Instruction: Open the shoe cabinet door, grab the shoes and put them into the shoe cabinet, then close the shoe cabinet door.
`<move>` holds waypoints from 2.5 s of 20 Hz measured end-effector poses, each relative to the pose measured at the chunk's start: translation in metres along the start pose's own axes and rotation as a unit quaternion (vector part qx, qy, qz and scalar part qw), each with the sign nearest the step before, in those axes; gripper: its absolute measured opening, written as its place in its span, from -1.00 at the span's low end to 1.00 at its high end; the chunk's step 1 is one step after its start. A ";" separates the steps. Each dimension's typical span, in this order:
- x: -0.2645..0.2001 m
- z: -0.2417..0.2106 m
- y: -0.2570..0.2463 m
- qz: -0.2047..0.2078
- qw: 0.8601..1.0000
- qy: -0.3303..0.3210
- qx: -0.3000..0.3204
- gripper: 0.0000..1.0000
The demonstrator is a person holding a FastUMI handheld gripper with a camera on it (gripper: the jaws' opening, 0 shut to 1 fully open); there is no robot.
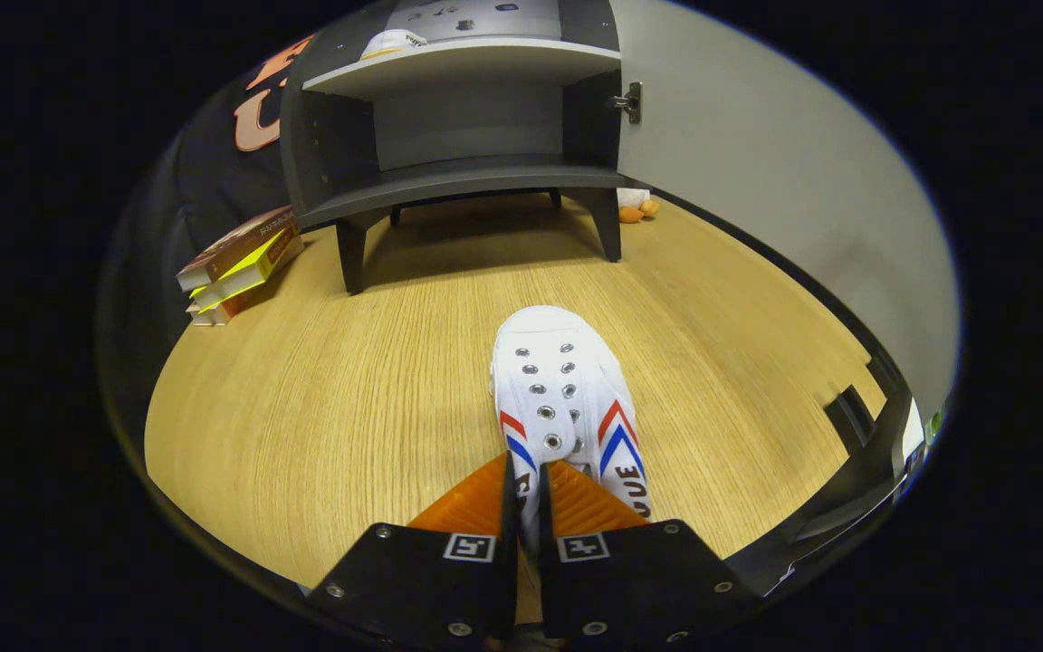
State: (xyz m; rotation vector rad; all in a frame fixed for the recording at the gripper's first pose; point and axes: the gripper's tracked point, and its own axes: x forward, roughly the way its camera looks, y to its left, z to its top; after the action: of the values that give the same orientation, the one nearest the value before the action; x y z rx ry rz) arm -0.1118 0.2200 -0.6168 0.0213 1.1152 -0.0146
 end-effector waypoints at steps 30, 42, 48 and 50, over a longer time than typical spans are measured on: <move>-0.174 0.334 0.049 0.077 0.974 -0.203 -0.065 -1.00; -0.121 0.455 0.058 0.054 0.975 -0.207 -0.068 -1.00; -0.059 0.497 0.053 0.041 0.980 -0.190 -0.053 -1.00; -0.034 0.503 0.054 0.041 0.982 -0.175 -0.050 -1.00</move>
State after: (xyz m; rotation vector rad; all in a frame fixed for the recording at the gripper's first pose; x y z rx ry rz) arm 0.3261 0.2620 -0.3639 -0.0239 0.7615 0.1079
